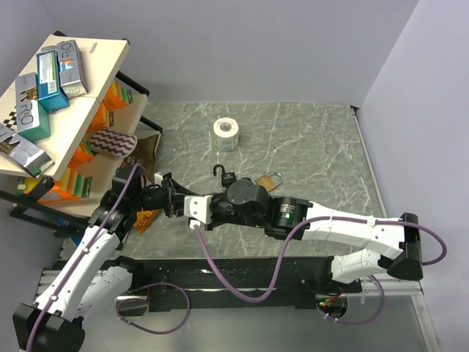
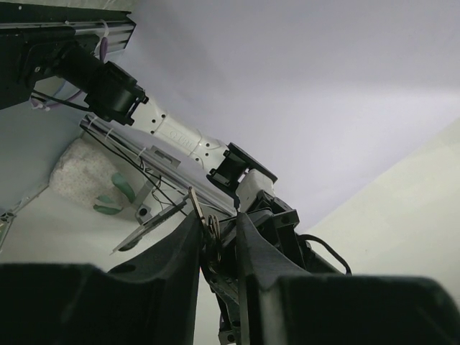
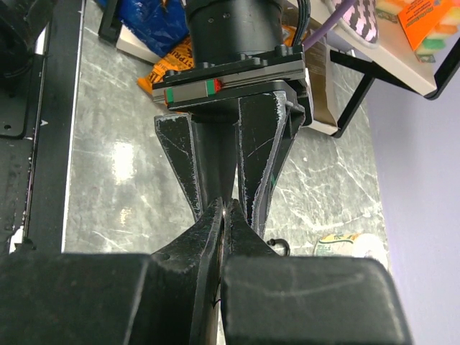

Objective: Unlock with the key

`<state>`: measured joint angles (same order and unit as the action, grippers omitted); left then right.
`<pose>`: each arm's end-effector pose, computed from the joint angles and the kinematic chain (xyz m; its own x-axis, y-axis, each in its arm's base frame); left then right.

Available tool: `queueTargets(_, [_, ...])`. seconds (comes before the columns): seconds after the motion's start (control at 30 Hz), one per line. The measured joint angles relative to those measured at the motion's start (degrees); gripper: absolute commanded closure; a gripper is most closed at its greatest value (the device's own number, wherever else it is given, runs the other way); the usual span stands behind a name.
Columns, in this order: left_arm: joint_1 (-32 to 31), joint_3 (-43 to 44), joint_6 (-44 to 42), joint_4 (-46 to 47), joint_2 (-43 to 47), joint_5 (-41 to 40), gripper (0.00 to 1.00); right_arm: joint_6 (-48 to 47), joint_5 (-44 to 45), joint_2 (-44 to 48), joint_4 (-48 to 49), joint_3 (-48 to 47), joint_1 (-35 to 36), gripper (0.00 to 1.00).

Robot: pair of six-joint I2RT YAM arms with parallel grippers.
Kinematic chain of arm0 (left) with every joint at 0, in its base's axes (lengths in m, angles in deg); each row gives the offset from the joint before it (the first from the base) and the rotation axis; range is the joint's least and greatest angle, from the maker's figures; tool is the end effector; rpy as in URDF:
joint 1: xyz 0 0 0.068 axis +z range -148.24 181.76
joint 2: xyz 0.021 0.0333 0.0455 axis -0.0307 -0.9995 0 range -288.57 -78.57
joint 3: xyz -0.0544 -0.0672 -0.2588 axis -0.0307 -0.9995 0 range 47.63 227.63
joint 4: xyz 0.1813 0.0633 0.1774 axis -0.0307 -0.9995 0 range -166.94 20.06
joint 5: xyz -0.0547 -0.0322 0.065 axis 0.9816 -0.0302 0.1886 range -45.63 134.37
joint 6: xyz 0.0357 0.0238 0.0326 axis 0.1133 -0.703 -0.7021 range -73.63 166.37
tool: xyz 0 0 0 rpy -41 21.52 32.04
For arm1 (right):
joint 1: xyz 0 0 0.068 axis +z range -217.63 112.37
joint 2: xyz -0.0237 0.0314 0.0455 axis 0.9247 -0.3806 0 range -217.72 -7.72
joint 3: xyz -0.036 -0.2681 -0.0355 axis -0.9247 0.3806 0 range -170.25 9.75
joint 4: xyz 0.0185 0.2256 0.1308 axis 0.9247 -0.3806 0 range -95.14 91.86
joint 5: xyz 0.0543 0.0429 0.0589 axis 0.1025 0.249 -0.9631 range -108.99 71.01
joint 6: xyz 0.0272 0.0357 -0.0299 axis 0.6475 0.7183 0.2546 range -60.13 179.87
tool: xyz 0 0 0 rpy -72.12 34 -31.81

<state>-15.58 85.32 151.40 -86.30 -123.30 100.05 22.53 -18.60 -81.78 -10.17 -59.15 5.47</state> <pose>0.1527 -0.0784 0.2915 -0.7627 -0.3322 0.5549 -0.5975 0.0334 -0.8012 0.0879 0.2885 0.3727 0.5109 -0.4049 -0.7583 -0.8113 0.0646 -0.5811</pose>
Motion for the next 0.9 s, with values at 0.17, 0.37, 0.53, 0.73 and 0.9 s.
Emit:
queueTargets(0.17, [0.0, -0.02, 0.22, 0.09, 0.0, 0.42, 0.91, -0.28, 0.04, 0.24, -0.07, 0.02, 0.61, 1.0])
queueTargets(0.37, [-0.17, -0.85, 0.57, 0.74, -0.04, 0.61, 0.99, -0.7, 0.5, 0.39, -0.59, 0.39, 1.18, 0.91])
queueTargets(0.53, [-0.85, -2.51, 1.66, 3.72, -1.75, 0.33, 0.99, 0.48, 2.1, 0.81, -0.42, 2.01, 1.27, 0.82])
queueTargets(0.73, [-1.57, -3.02, 1.99, 10.51, -7.43, -0.07, 0.99, 3.06, 6.36, 0.85, 0.46, 3.58, 0.81, 0.71])
queueTargets(0.9, [-2.12, -0.92, -2.47, 12.13, -15.76, 0.55, 0.99, 5.01, 9.9, 0.83, 1.49, 6.34, 0.0, 0.56])
